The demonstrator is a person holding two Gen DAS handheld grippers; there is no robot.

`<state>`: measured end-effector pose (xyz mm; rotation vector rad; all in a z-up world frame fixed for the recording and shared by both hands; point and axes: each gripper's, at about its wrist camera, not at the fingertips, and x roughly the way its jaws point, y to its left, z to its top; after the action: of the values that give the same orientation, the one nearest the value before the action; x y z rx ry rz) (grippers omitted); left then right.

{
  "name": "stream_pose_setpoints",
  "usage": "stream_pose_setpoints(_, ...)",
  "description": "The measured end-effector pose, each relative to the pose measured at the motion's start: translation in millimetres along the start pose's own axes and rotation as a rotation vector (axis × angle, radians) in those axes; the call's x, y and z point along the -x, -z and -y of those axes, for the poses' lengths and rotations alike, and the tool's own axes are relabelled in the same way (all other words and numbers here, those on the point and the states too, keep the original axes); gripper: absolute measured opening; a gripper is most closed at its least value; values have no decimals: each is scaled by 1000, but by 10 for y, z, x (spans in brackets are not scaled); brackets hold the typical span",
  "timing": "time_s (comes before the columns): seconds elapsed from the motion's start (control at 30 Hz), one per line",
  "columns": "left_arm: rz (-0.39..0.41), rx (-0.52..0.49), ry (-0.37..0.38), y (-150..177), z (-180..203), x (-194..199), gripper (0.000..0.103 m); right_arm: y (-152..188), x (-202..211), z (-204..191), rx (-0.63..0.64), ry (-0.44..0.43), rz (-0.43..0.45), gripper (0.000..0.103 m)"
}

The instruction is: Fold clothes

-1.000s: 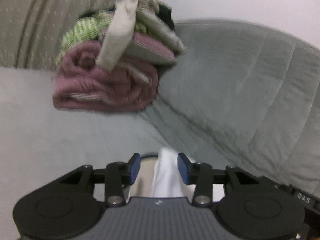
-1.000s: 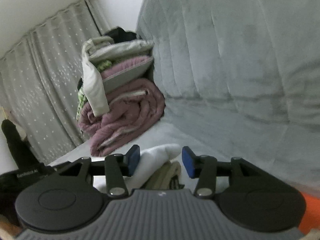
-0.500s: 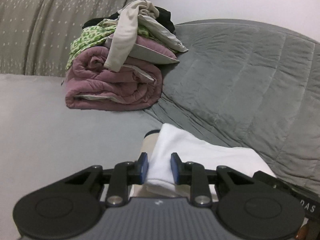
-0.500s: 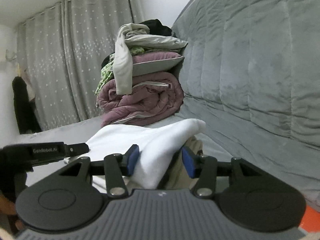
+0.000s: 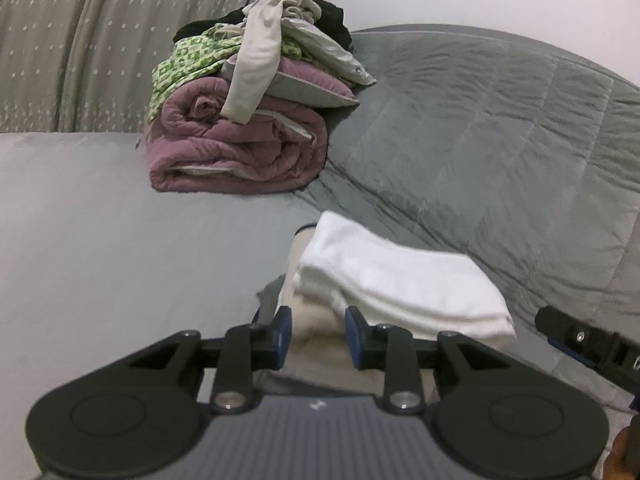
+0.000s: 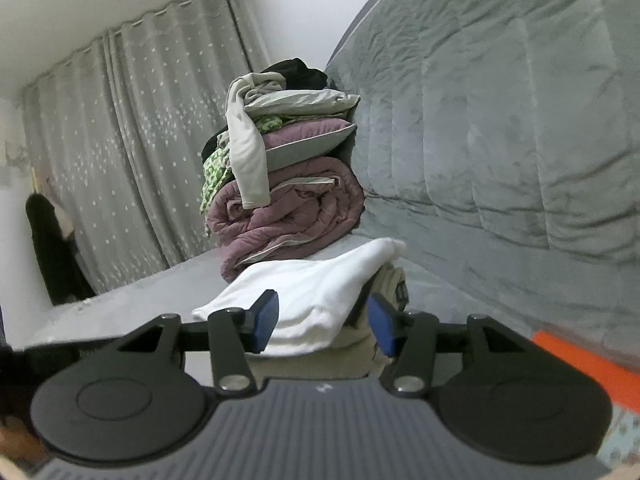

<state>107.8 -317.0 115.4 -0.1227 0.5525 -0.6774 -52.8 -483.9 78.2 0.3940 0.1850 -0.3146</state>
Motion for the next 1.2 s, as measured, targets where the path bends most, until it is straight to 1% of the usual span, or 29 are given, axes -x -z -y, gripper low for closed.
stream_pose_setpoints(0.17,-33,10,-23,176,-83,254,35,154,184,-111,-49,17,-13,54)
stream_pose_setpoints(0.23,-49,5,-38,256,-116,352,39,244,255,-160,-60,32,-19,54)
stream_pose_setpoints(0.3,-65,-5,-52,327,-135,440,48,342,330,-193,-86,47,-28,56)
stream_pose_setpoints(0.33,-73,-11,-59,364,-143,485,50,380,352,-207,-98,53,-31,57)
stream_pose_setpoints(0.37,-81,-17,-68,399,-152,529,55,415,374,-224,-110,60,-32,59)
stream_pose_setpoints(0.4,-89,-23,-77,434,-160,573,63,455,404,-246,-122,69,-32,60)
stream_pose_setpoints(0.43,-96,-28,-87,464,-162,608,67,497,432,-270,-131,81,-32,63)
stream_pose_setpoints(0.5,-109,-42,-110,526,-160,674,85,572,465,-304,-138,106,-28,68)
stream_pose_setpoints(0.57,-124,-59,-137,593,-152,740,94,663,509,-339,-128,131,-17,79)
stream_pose_setpoints(0.6,-132,-67,-149,621,-152,765,98,696,506,-355,-119,152,-19,82)
stream_pose_setpoints(0.63,-140,-76,-161,647,-149,784,101,717,487,-368,-113,178,-31,88)
stream_pose_setpoints(0.67,-149,-85,-173,679,-145,801,102,726,459,-376,-112,198,-46,93)
stream_pose_setpoints(0.7,-161,-98,-188,712,-139,812,102,728,431,-379,-114,211,-59,95)
stream_pose_setpoints(0.77,-186,-123,-217,785,-126,832,102,798,468,-374,-123,224,-66,103)
stream_pose_setpoints(0.83,-216,-143,-229,873,-117,854,102,804,448,-378,-113,245,-73,103)
stream_pose_setpoints(0.93,-256,-135,-239,979,-130,895,102,852,418,-402,-76,284,-89,103)
stream_pose_setpoints(1.0,-259,-116,-248,1036,-142,938,102,900,380,-412,-49,301,-113,103)
stream_pose_setpoints(1.1,-272,-78,-271,1110,-168,994,103,991,308,-407,-27,298,-146,103)
stream_pose_setpoints(1.2,-290,-33,-268,1154,-214,1047,103,1073,263,-391,-7,299,-179,103)
